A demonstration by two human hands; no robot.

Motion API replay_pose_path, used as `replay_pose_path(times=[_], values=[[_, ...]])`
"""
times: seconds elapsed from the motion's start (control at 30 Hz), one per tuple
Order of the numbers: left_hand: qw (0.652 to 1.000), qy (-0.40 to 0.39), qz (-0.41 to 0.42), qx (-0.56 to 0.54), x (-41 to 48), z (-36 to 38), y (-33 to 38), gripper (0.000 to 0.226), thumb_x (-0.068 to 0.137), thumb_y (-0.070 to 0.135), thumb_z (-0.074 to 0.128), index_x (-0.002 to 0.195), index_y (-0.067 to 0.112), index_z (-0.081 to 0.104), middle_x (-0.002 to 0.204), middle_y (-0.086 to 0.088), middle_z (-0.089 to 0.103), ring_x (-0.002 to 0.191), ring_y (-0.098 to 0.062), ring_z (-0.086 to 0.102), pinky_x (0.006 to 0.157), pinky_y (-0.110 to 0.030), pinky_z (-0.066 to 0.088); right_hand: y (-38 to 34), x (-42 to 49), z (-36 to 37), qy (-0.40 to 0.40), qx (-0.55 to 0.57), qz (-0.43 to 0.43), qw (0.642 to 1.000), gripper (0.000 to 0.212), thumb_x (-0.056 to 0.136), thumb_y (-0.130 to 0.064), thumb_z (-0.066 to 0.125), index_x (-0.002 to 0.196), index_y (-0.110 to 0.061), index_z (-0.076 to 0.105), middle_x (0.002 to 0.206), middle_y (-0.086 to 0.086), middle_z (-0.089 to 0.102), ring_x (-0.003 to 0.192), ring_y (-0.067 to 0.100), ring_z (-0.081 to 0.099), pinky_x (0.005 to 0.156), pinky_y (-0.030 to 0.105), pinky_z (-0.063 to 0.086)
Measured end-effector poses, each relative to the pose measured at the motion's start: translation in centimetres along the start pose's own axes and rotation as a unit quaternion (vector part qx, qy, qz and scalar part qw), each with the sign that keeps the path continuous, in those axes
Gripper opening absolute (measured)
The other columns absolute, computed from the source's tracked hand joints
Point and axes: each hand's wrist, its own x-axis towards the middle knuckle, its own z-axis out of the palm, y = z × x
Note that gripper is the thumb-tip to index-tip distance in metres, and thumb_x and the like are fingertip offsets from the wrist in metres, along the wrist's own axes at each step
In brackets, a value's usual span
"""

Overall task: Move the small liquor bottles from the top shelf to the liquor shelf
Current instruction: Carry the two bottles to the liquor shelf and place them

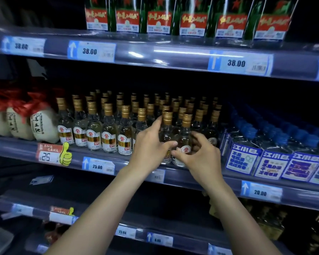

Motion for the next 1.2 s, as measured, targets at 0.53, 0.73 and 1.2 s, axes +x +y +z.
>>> replay_pose_path(times=[0.53,0.73,1.2], values=[[0.929,-0.206,0.226,0.210,10.4,-6.6,2.2,0.054,0.078,0.056,0.077,0.124,0.030,0.069,0.124,0.008,0.070,0.115,-0.011,0.059,0.086,-0.024,0.045,1.9,1.1,-1.6,-0.094,0.075,0.034,0.992,0.059,0.067,-0.019,0.096,0.105,-0.051,0.064,0.100,-0.022,0.078,0.089,0.003,0.076,0.080,0.025,0.062],[0.930,-0.225,0.220,0.189,11.7,-7.4,1.1,0.050,0.075,0.054,0.080,0.118,0.031,0.072,0.125,0.009,0.069,0.108,-0.006,0.059,0.081,-0.018,0.042,0.7,0.8,-0.4,-0.076,0.052,0.040,0.995,0.067,0.066,-0.019,0.097,0.124,-0.034,0.067,0.096,-0.022,0.077,0.088,0.003,0.075,0.080,0.025,0.062],[0.934,-0.218,0.237,0.157,10.7,-8.5,0.5,0.067,0.078,0.056,0.077,0.138,0.034,0.056,0.142,0.009,0.058,0.127,-0.009,0.052,0.098,-0.025,0.042,-1.2,-0.1,-0.1,-0.047,-0.009,0.058,0.997,0.083,0.066,-0.030,0.097,0.140,-0.022,0.061,0.104,-0.016,0.074,0.091,0.000,0.073,0.082,0.027,0.062]])
